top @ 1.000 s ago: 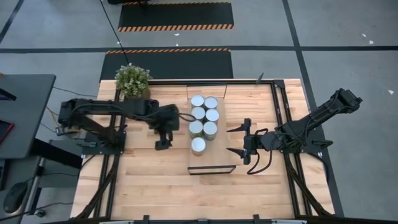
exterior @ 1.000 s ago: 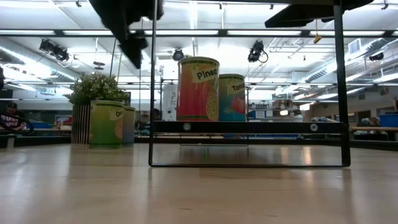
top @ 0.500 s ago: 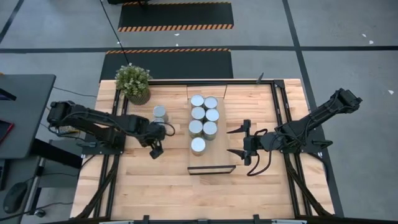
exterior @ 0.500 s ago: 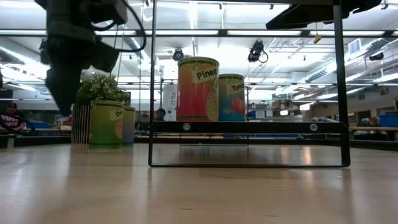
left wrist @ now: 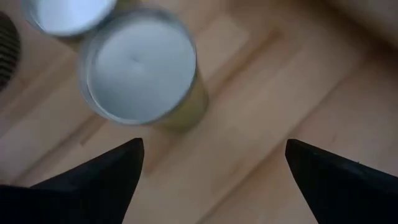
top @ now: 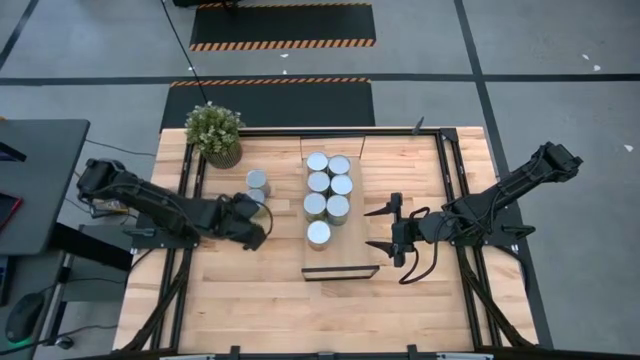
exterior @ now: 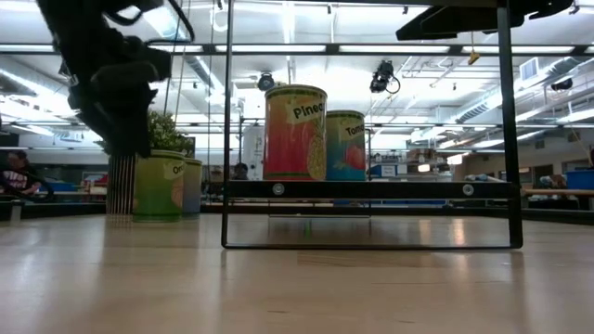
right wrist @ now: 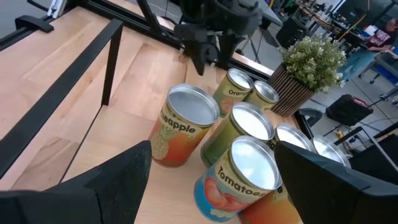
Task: Pick and place cans onto a shelf
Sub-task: Put the canned oranges on the shelf
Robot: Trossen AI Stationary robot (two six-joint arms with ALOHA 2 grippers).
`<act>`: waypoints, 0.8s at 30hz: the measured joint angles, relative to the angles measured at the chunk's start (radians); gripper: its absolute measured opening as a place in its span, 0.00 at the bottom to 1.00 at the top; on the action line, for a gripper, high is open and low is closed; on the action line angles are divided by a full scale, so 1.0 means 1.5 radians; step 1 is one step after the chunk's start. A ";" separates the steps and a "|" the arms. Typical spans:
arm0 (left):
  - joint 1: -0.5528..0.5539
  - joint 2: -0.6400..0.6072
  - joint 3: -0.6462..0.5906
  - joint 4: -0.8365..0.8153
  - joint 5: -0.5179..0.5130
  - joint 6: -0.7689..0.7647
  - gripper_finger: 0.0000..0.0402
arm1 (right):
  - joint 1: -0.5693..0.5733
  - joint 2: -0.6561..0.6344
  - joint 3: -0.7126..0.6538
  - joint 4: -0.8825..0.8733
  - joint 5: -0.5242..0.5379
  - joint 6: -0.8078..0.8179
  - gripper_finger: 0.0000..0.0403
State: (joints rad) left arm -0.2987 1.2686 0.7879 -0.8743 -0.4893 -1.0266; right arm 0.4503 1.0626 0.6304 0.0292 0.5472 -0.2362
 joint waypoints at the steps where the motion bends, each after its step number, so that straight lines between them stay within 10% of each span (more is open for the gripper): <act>1: -0.018 0.000 -0.006 0.007 -0.031 -0.017 0.99 | 0.000 0.000 0.000 0.000 0.000 0.001 0.87; 14: -0.181 -0.005 -0.200 0.187 -0.232 -0.215 0.99 | 0.000 0.000 0.000 0.009 -0.015 0.006 0.87; 24: -0.151 -0.005 -0.302 0.390 -0.369 -0.111 0.99 | 0.000 0.000 0.000 0.015 -0.027 0.003 0.87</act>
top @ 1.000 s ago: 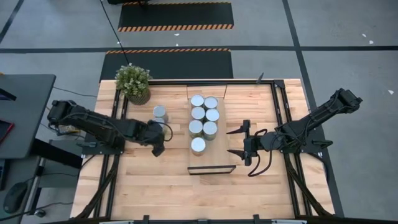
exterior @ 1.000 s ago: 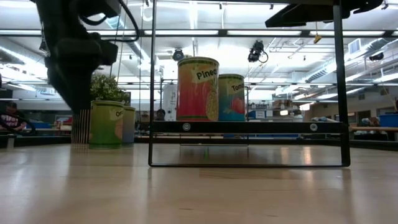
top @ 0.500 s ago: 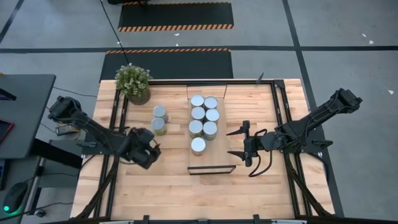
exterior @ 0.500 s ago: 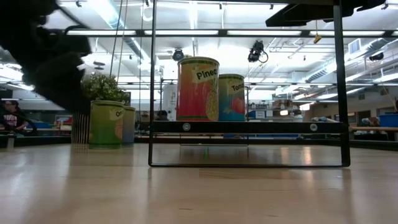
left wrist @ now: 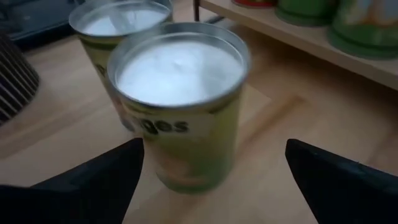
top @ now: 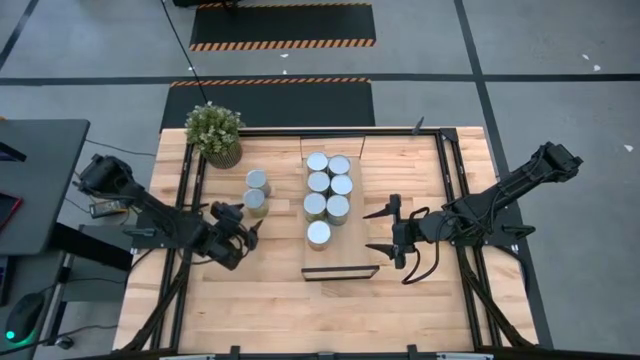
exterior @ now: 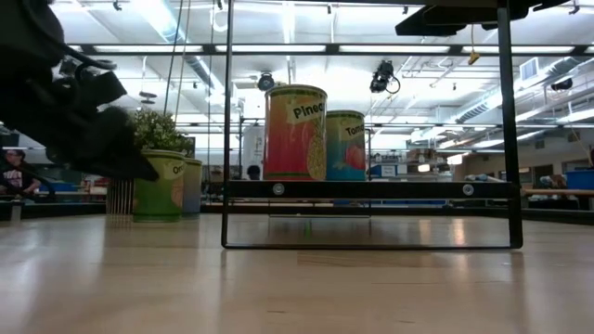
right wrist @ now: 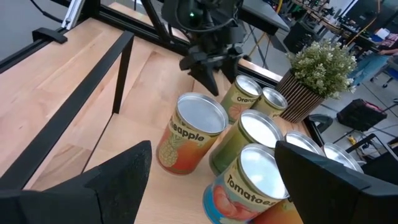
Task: Pick and place cans onto a shelf
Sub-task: Put the canned oranges on the shelf
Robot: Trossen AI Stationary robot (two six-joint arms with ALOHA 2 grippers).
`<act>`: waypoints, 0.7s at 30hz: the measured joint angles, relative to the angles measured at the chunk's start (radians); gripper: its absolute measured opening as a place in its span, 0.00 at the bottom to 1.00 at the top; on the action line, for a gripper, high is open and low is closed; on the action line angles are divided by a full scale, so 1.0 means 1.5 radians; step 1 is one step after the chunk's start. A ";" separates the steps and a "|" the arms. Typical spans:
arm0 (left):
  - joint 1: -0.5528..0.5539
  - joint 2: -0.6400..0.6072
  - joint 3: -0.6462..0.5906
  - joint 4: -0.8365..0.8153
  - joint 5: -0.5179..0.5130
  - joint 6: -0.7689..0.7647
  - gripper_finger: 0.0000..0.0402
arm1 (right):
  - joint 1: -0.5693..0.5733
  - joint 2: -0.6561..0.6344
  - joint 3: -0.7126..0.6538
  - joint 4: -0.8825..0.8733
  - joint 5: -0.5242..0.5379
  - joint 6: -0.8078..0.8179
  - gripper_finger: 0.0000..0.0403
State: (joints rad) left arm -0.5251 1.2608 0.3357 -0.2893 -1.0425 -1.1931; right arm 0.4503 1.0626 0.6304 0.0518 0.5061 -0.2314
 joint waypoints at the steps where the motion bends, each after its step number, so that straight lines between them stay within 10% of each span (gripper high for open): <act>1: 0.008 0.001 -0.005 0.012 -0.005 0.009 0.99 | 0.000 0.000 0.000 0.000 -0.001 0.000 0.87; 21: 0.068 0.001 -0.032 0.111 -0.043 0.190 0.96 | 0.000 0.000 0.000 0.005 -0.002 0.000 0.87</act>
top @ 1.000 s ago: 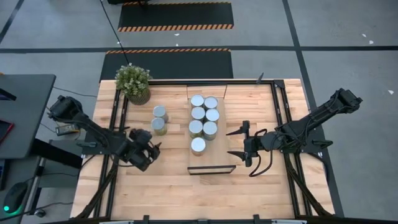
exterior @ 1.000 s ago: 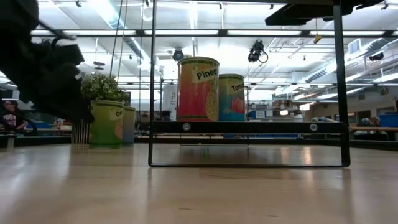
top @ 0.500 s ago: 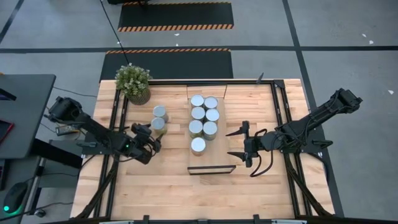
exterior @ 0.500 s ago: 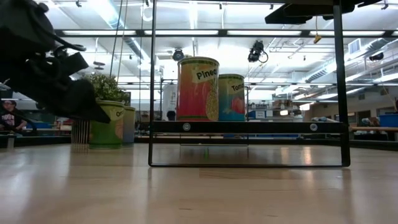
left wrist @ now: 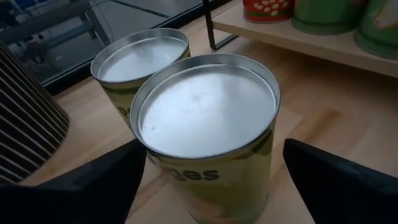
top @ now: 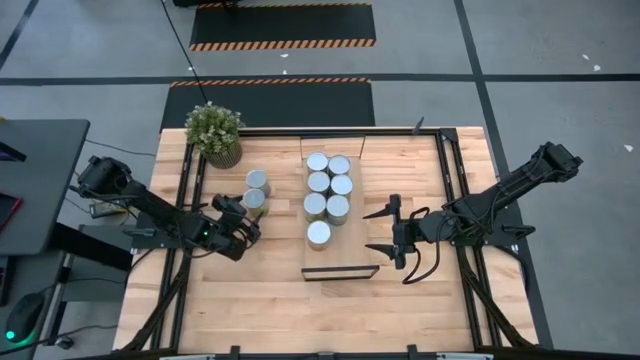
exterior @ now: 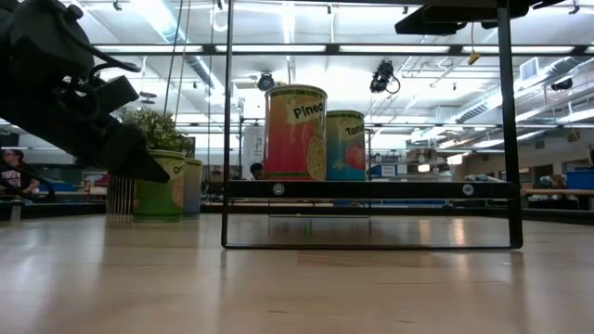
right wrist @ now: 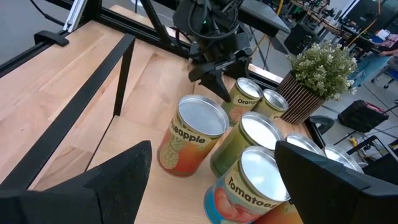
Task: Pick and place cans onto a shelf
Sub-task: Put the canned oranges on the shelf
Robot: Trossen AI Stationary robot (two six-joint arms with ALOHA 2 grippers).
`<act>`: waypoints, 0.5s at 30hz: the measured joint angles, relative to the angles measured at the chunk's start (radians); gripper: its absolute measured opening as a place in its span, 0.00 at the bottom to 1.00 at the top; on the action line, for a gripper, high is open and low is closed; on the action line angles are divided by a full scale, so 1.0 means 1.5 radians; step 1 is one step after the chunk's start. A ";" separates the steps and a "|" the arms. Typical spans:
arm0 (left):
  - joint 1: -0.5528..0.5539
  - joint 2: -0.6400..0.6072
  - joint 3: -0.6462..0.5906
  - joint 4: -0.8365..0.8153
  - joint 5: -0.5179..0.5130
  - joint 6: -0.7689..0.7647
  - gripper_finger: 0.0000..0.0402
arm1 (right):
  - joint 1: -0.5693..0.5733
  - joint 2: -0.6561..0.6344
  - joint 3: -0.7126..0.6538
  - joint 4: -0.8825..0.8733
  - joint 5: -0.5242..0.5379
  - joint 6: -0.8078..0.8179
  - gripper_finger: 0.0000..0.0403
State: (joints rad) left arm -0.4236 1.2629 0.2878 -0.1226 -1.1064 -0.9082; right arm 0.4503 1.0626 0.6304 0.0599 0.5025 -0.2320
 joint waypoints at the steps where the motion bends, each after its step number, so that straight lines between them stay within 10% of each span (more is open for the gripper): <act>1: 0.000 0.000 0.000 0.000 -0.001 0.004 0.94 | 0.000 0.000 0.000 0.001 0.000 -0.002 0.87; 15: -0.044 -0.016 0.000 0.005 0.011 0.033 0.75 | 0.000 0.000 0.000 0.007 0.000 -0.004 0.87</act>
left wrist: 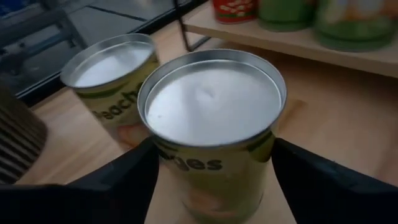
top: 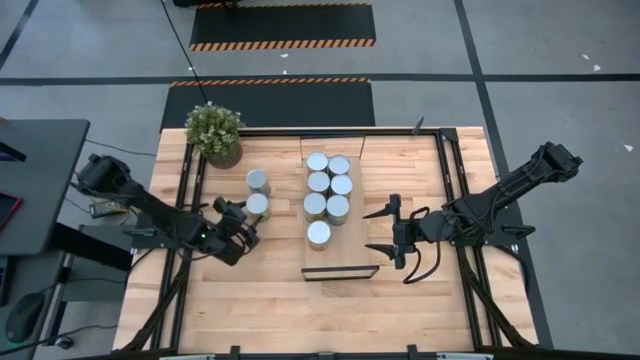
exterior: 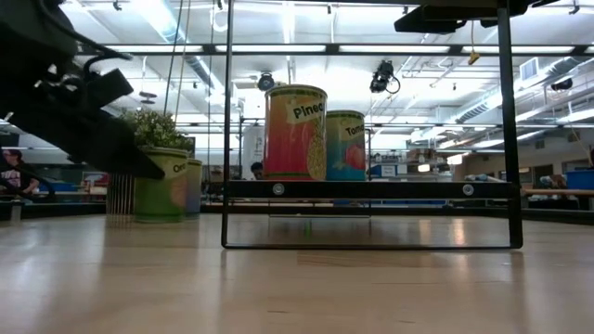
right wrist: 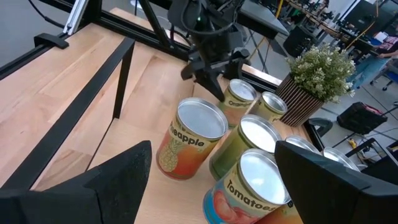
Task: Pick and place cans onto a shelf
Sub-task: Put the canned oranges on the shelf
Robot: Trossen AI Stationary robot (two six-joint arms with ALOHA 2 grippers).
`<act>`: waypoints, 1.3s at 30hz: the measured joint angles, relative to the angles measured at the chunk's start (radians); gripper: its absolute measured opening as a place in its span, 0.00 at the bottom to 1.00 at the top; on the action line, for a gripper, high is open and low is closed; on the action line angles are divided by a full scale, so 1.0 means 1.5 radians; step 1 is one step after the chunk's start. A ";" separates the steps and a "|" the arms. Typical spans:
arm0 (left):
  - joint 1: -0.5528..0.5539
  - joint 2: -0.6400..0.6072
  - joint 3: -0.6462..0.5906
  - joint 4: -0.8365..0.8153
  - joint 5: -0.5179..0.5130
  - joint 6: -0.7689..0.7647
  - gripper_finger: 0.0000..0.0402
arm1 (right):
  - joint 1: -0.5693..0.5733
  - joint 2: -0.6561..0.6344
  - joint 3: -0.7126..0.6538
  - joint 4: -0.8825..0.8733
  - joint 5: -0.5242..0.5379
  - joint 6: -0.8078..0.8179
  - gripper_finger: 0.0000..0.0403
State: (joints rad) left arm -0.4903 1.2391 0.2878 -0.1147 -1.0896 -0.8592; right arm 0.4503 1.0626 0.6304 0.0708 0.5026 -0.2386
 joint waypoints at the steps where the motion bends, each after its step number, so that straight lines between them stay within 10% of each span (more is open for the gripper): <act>1: -0.008 -0.009 0.000 -0.001 0.005 0.004 0.74 | 0.000 0.000 0.000 0.000 0.000 0.000 0.87; 23: 0.017 -0.100 0.174 0.023 0.070 0.352 0.74 | -0.020 -0.001 0.003 0.028 0.000 0.012 0.87; 39: 0.154 -0.026 0.247 0.371 0.362 0.618 0.74 | -0.132 0.000 0.004 0.084 -0.142 0.063 0.87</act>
State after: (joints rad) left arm -0.2596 1.2008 0.6582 0.4412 -0.5466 0.0680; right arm 0.2516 1.0622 0.6361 0.1968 0.2902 -0.1444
